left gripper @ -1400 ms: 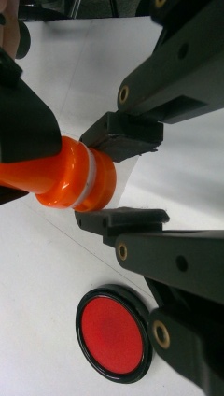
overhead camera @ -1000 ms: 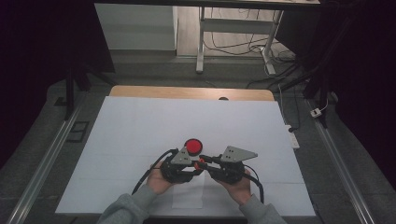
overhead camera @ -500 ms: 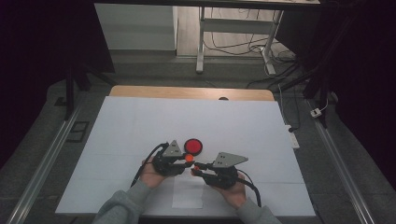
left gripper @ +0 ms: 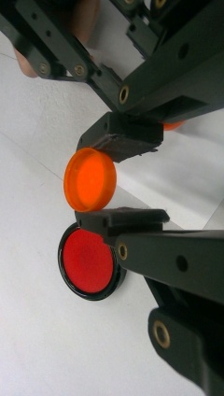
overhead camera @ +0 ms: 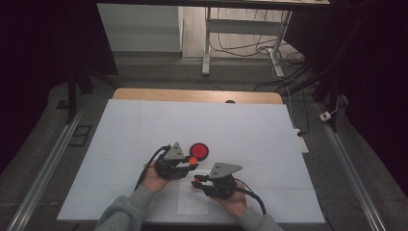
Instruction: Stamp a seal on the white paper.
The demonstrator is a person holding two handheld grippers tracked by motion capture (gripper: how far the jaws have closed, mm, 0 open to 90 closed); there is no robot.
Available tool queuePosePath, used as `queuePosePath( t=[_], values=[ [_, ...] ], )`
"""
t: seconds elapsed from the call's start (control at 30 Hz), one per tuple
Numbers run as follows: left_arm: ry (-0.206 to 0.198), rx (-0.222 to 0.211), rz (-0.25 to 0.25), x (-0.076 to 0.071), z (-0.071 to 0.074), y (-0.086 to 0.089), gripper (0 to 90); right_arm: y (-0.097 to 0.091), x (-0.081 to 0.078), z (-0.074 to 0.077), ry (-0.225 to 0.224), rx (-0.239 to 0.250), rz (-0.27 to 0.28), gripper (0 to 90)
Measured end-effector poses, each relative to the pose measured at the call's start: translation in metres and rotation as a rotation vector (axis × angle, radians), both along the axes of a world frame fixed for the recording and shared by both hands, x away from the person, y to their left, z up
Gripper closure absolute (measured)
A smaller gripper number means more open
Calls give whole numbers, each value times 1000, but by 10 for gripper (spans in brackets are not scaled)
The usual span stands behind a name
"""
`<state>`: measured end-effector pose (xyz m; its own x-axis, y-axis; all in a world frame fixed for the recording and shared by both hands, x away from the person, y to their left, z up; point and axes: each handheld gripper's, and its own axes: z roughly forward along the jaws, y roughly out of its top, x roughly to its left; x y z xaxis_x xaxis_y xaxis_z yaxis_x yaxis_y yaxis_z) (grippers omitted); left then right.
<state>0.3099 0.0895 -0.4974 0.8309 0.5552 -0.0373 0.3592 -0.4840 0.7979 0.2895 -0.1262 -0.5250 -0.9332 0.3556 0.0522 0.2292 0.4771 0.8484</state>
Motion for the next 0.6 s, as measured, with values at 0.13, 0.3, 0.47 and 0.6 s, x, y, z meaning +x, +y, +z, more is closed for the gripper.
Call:
queuePosePath(
  t=[0.13, 0.3, 0.47, 0.6],
  values=[
    [-2, -1, -3, 0, 0, 0, 645, 0, 1, -1, -5, -13, -6, 723],
    [-3, -2, -4, -1, 1, 0, 646, 1, 2, -2, -9, -28, -10, 723],
    [-3, -1, -2, -1, 1, 0, 645, 4, 3, -7, -6, -63, -10, 724],
    [-3, -1, -3, -1, 1, 0, 646, 5, 3, -8, -3, -72, -3, 725]
  ],
)
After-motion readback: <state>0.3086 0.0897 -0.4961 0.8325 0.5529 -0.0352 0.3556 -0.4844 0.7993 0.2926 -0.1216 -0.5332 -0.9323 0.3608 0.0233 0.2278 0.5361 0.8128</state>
